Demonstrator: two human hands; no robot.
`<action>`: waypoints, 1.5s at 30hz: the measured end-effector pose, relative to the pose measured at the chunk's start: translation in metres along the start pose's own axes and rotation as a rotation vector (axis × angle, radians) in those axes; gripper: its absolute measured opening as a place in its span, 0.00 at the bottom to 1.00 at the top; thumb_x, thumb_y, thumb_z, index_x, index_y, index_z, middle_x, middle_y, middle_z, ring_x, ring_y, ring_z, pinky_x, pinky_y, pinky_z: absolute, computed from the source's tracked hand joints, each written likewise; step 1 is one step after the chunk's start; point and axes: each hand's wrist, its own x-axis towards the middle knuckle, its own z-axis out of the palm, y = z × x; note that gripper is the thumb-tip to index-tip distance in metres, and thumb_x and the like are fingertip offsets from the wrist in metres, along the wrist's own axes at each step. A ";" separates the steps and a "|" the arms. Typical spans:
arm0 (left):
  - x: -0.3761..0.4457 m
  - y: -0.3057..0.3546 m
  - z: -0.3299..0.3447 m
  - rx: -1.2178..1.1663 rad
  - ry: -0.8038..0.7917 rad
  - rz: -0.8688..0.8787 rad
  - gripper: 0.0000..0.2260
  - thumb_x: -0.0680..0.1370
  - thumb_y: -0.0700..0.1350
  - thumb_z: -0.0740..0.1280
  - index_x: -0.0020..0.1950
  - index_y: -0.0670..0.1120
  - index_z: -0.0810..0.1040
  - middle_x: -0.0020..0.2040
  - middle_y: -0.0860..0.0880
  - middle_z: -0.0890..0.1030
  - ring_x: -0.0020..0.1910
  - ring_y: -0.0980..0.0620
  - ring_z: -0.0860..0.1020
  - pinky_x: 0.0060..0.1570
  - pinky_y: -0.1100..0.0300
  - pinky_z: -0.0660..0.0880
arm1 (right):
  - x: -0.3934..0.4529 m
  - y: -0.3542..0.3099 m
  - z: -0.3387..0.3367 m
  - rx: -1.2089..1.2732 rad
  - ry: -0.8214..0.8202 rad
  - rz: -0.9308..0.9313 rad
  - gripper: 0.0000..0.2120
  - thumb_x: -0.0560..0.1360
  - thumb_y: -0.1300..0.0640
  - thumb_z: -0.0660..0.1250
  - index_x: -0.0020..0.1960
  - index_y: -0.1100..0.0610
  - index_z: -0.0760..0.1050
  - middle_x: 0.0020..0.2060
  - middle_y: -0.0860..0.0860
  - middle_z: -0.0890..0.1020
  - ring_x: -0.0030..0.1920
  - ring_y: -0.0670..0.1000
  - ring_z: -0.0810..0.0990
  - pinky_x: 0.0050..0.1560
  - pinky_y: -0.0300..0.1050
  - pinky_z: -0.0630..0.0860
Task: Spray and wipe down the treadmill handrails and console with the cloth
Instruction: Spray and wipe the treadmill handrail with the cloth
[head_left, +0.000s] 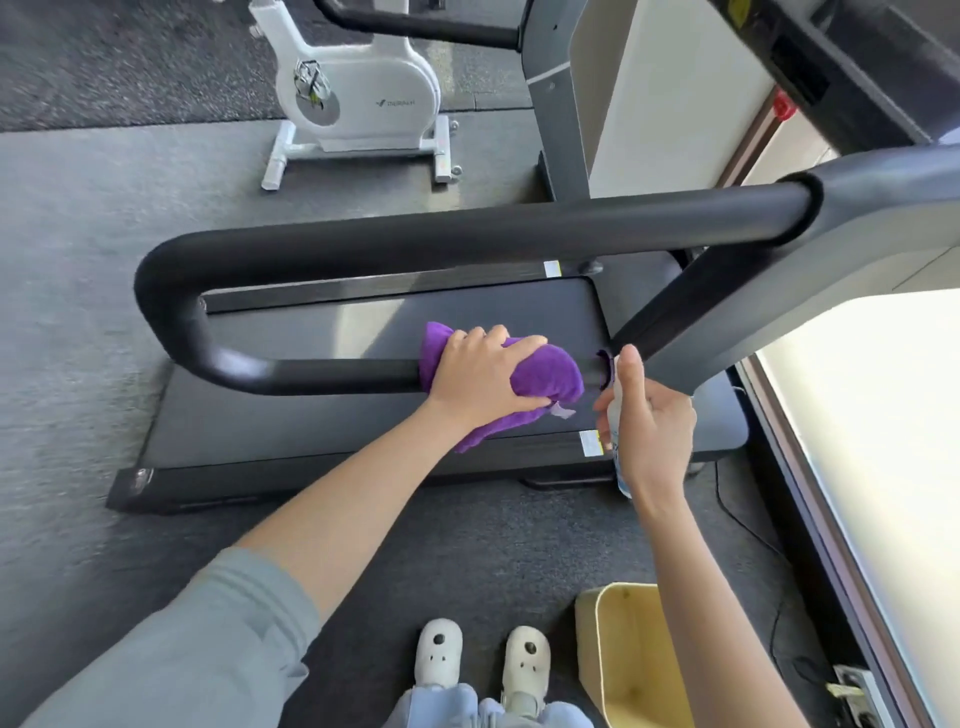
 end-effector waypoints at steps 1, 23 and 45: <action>-0.012 -0.016 -0.004 0.005 0.018 -0.020 0.35 0.69 0.75 0.59 0.70 0.56 0.72 0.53 0.47 0.81 0.49 0.45 0.79 0.49 0.52 0.72 | -0.003 -0.003 0.005 0.005 -0.009 0.000 0.39 0.70 0.25 0.52 0.29 0.60 0.75 0.18 0.49 0.74 0.26 0.51 0.74 0.47 0.58 0.78; -0.136 -0.164 -0.061 0.419 0.298 0.043 0.31 0.65 0.55 0.78 0.63 0.41 0.78 0.44 0.41 0.78 0.43 0.40 0.77 0.52 0.48 0.73 | -0.051 -0.039 0.037 0.099 -0.001 -0.082 0.35 0.72 0.26 0.57 0.27 0.56 0.73 0.20 0.50 0.73 0.27 0.54 0.73 0.43 0.59 0.76; -0.061 -0.001 -0.120 -0.410 0.364 0.090 0.15 0.71 0.53 0.75 0.55 0.50 0.81 0.40 0.52 0.77 0.40 0.50 0.76 0.42 0.60 0.67 | -0.063 -0.077 -0.035 -0.043 0.055 -0.164 0.37 0.66 0.28 0.63 0.38 0.66 0.74 0.30 0.58 0.79 0.30 0.46 0.74 0.40 0.45 0.72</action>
